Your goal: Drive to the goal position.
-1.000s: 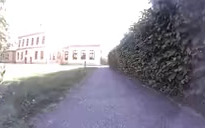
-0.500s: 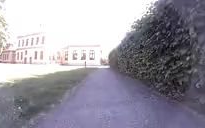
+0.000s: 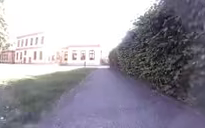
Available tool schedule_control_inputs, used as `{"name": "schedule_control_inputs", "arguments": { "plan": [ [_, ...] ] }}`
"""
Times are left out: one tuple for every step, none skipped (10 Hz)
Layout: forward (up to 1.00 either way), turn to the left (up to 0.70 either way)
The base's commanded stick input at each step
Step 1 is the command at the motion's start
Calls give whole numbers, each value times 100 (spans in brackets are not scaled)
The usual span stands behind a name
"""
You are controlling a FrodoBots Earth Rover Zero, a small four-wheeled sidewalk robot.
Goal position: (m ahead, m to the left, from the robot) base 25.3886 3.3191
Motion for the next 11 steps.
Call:
{"name": "schedule_control_inputs", "arguments": {
  "plan": [
    [60, 0],
    [60, 0],
    [60, 0],
    [60, 0],
    [60, 0],
    [60, 0],
    [60, 0],
    [60, 0],
    [60, 0],
    [60, 0],
    [60, 0]
  ]
}}
